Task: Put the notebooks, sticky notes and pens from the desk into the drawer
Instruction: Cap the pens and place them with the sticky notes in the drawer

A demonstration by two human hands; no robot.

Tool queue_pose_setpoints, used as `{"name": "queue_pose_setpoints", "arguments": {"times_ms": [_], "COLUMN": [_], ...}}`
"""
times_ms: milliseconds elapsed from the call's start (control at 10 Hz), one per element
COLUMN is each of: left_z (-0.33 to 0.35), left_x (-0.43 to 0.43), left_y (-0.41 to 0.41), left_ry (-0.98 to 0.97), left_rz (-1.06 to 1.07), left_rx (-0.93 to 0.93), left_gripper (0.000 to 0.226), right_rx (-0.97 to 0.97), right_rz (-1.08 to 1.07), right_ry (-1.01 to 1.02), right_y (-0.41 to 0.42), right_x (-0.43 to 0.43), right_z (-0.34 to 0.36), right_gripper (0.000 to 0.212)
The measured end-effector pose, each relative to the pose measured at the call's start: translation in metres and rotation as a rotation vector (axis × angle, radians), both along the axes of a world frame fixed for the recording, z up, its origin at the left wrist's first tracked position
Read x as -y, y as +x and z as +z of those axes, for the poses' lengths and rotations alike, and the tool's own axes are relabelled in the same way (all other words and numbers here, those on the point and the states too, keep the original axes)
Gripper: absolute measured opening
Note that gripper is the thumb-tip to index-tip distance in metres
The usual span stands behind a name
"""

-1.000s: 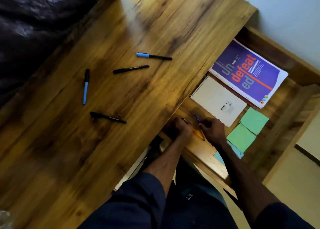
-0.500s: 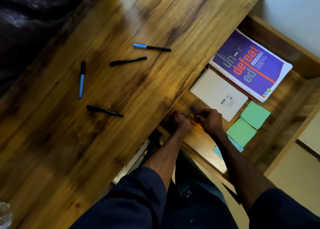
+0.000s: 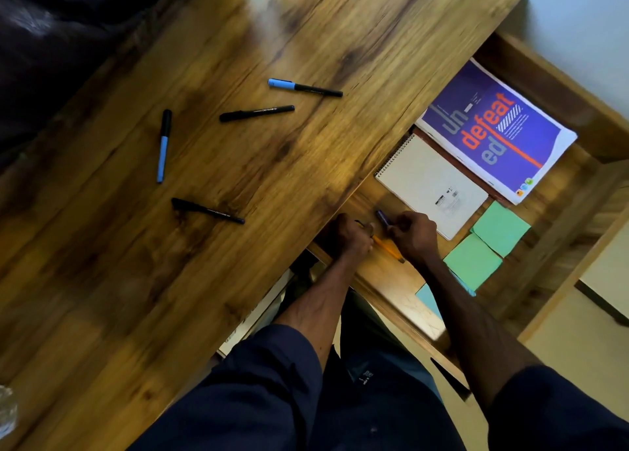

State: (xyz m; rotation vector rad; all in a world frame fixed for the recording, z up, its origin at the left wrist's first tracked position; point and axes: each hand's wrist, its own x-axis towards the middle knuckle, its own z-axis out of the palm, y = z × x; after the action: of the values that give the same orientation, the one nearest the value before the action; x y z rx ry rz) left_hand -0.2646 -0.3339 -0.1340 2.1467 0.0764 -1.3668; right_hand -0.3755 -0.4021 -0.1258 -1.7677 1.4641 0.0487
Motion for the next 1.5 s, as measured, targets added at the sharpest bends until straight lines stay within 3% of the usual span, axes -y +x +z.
{"name": "queue_pose_setpoints", "arguments": {"times_ms": [200, 600, 900, 1300, 1500], "left_z": [0.002, 0.009, 0.024, 0.025, 0.053], "left_x": [-0.002, -0.01, 0.0, -0.005, -0.007], "left_y": [0.004, 0.012, 0.013, 0.014, 0.01], "left_ry": [-0.047, 0.012, 0.032, 0.049, 0.015], "left_rz": [0.018, -0.157, -0.166, -0.191, -0.427], "left_rx": [0.011, 0.036, 0.01, 0.084, 0.121], "left_gripper": [0.062, 0.032, 0.044, 0.043, 0.052], "right_rx": [0.004, -0.002, -0.053, -0.015, 0.098], "right_rz": [0.066, 0.218, 0.246, 0.211, 0.129], "right_ry": [-0.028, -0.192, -0.223, -0.225, -0.284], "right_y": [0.006, 0.014, 0.003, 0.01, 0.014], "right_x": [0.002, -0.006, -0.015, -0.011, -0.01], "right_z": [-0.006, -0.001, -0.004, -0.002, 0.014], "right_gripper": [0.022, 0.03, 0.019, 0.021, 0.026]}}
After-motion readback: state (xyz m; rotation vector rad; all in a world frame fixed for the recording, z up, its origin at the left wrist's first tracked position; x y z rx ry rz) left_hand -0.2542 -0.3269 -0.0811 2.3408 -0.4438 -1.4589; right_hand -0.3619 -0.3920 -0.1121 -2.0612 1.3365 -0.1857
